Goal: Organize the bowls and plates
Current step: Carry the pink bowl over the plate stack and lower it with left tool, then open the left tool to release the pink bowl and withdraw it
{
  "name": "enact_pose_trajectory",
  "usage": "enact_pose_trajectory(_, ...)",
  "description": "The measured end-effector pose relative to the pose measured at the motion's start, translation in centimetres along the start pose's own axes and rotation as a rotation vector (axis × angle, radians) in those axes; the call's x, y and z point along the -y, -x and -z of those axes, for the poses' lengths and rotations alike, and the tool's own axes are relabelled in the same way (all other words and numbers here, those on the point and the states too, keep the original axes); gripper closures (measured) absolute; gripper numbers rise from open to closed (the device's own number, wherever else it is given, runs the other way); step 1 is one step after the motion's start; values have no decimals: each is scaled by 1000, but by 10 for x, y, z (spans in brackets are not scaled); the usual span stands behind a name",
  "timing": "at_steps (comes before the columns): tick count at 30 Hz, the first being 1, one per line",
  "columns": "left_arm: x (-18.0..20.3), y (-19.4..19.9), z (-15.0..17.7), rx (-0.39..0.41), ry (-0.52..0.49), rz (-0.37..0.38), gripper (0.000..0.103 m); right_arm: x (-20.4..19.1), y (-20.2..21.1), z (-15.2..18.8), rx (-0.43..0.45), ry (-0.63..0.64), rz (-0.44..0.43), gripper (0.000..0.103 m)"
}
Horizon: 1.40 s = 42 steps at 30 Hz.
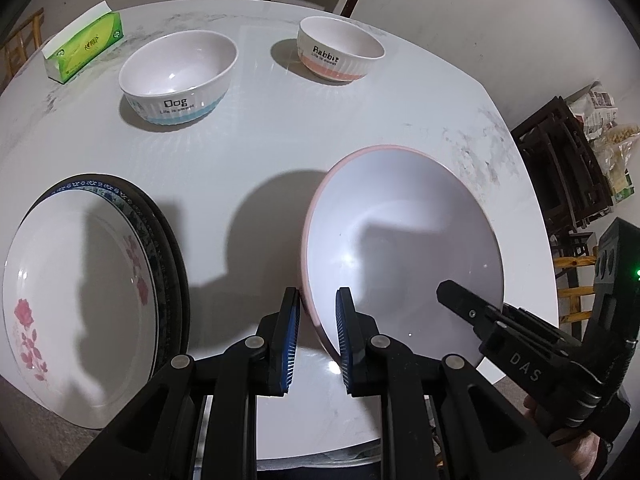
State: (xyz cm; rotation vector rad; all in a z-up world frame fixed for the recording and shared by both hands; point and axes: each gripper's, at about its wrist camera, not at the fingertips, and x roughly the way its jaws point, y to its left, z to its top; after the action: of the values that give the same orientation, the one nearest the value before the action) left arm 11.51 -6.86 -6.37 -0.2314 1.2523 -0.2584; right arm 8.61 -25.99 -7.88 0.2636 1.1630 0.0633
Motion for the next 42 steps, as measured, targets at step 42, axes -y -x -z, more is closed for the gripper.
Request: enact_pose_trajectory(42, -49, 55, -14, 118, 17, 5, 74, -40, 55, -41, 153, 90, 14, 67)
